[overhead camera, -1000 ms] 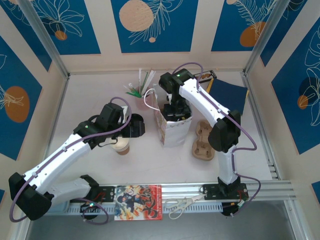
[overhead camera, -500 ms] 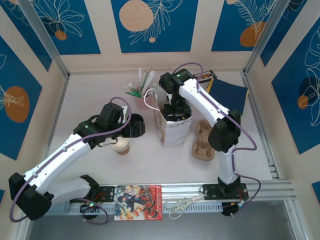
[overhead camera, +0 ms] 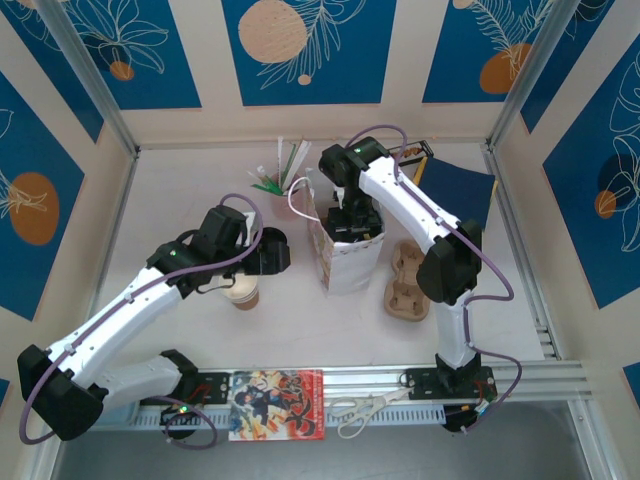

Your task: Pack the takeout coffee

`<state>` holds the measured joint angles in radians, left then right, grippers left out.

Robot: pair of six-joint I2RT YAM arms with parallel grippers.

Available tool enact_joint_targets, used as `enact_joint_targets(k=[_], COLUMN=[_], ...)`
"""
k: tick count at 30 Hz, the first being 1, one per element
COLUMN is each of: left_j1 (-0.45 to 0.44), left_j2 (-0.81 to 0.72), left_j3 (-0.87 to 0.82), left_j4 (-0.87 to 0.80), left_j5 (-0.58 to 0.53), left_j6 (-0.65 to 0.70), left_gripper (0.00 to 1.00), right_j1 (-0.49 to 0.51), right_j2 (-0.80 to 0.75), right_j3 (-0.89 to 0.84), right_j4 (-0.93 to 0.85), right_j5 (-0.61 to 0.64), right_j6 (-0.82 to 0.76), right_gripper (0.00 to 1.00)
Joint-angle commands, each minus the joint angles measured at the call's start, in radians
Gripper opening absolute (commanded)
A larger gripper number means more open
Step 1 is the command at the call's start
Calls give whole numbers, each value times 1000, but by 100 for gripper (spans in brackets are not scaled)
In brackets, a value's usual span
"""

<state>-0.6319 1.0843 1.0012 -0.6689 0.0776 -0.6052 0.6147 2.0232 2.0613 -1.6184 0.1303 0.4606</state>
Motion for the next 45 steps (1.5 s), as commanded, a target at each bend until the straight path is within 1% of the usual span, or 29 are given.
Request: enact_joint_targets(k=[1, 21, 37, 45], left_j1=[12, 15, 14, 14], left_j2=[6, -1, -14, -24], left_j3=[-6, -13, -28, -40], left_j4=[15, 15, 43, 42], left_j5=[19, 24, 80, 90], left_j6=[-15, -19, -10, -8], left_gripper=[100, 100, 100, 100], right_j1=[-4, -15, -12, -13], right_j2=[-31, -22, -15, -9], right_j3=[7, 7, 18, 27], right_j4=[-13, 2, 4, 7], right_j5=[-42, -68, -72, -73], right_j6=[-19, -30, -31, -32], right_gripper=[65, 64, 64, 64])
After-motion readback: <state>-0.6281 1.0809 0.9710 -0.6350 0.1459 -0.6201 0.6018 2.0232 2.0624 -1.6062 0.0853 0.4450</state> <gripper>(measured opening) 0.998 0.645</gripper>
